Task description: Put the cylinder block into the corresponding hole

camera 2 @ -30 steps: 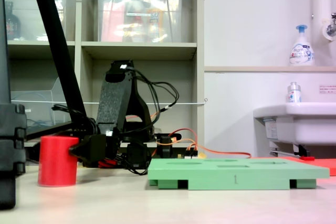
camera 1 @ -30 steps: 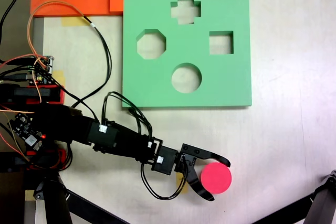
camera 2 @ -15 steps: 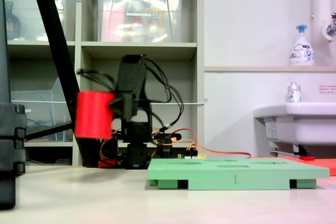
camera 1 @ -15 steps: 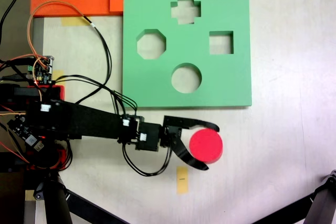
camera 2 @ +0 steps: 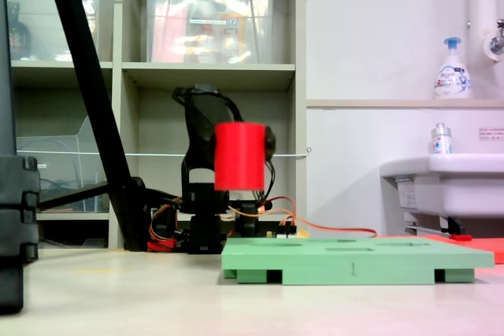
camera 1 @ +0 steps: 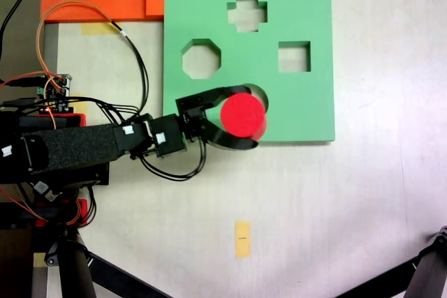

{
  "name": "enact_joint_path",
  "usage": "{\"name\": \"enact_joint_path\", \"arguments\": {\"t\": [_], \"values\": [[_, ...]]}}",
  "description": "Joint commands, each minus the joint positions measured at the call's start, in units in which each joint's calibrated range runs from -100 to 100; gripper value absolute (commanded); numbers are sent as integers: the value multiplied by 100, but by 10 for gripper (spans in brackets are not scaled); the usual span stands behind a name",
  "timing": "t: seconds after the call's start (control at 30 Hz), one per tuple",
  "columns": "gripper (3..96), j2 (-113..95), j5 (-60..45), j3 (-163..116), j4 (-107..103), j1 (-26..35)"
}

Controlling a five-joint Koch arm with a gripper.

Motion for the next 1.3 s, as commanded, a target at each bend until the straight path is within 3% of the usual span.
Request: {"name": "enact_joint_path", "arguments": {"t": [0.03,0.7,1.3], "values": [[391,395,54,58,533,176],[392,3425,49,576,1929,410],[411,4012,59,327,2141,464]]}}
